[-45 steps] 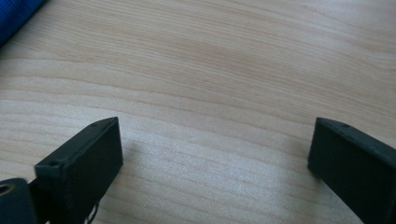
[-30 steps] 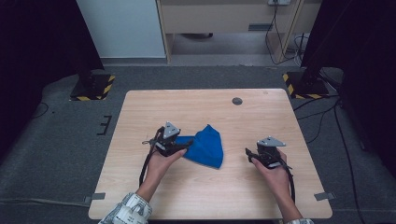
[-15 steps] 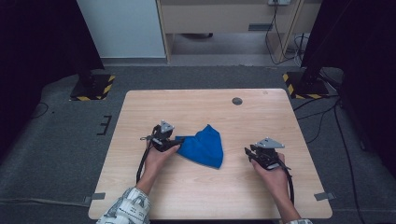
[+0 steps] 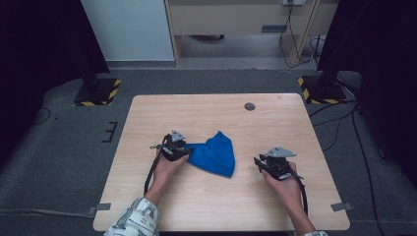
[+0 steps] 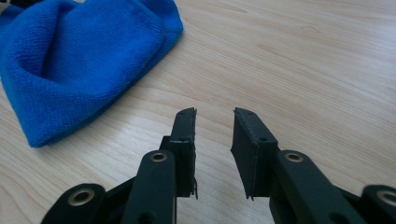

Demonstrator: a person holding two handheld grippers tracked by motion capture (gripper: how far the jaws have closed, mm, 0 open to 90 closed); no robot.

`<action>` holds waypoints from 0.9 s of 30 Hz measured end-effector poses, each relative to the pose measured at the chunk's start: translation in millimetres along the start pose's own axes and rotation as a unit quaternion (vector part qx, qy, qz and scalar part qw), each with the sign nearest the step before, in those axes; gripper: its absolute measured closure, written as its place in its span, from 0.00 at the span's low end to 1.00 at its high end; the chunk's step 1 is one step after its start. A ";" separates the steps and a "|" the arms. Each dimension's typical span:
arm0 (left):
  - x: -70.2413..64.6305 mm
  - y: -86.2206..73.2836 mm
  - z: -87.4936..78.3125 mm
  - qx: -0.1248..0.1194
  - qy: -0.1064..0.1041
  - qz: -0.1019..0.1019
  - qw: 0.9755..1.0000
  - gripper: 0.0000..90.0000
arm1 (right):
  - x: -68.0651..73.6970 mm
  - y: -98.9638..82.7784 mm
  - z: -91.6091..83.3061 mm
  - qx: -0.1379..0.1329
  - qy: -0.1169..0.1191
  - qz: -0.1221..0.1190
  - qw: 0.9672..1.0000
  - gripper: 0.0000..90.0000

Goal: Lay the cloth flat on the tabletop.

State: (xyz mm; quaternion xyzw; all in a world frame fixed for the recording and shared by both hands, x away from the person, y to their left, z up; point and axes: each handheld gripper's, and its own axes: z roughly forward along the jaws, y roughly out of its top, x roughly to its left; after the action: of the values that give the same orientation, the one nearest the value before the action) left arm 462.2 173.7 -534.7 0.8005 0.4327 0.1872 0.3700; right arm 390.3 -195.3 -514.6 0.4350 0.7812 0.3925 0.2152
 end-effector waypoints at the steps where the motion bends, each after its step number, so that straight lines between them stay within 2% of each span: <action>1: -1.9 0.9 -0.5 0.002 -0.011 0.001 1.000 0.77 | 1.9 1.3 0.9 0.002 0.001 -0.005 1.000 0.79; 3: -3.4 1.8 -0.5 0.005 -0.020 0.008 1.000 0.88 | 6.9 3.7 2.8 0.007 0.006 -0.011 1.000 0.79; 5: -4.5 2.5 -2.2 0.004 -0.026 0.005 1.000 0.95 | 12.1 6.4 4.0 0.012 0.010 -0.020 1.000 0.80; 10: -7.1 8.2 -25.3 -0.038 -0.022 0.007 0.999 0.96 | 20.3 14.2 6.0 0.010 0.022 -0.020 1.000 0.81; 12: -7.9 6.1 -34.8 -0.047 -0.023 0.009 0.999 0.96 | 22.4 17.8 7.6 0.010 0.025 -0.020 0.999 0.83; 20: 4.3 -8.6 -58.7 -0.022 -0.026 0.007 0.999 0.96 | 27.7 35.4 22.9 0.017 0.032 -0.025 0.999 0.89; 24: 10.2 -17.0 -60.2 -0.010 -0.028 -0.004 1.000 0.96 | 32.6 47.1 39.0 0.023 0.037 -0.027 0.999 0.84; 26: 10.5 -16.6 -59.5 -0.013 -0.028 -0.007 0.999 0.96 | 35.3 55.1 47.8 0.026 0.039 -0.037 0.998 0.77; 27: 9.7 -16.0 -59.2 -0.013 -0.028 -0.005 1.000 0.96 | 36.7 60.4 52.8 0.025 0.040 -0.034 0.998 0.74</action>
State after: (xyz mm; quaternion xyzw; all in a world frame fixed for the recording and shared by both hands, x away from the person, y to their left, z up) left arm 422.1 212.8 -508.1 0.7982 0.4237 0.1686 0.3936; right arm 437.6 -122.8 -497.7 0.3973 0.8130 0.3829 0.1861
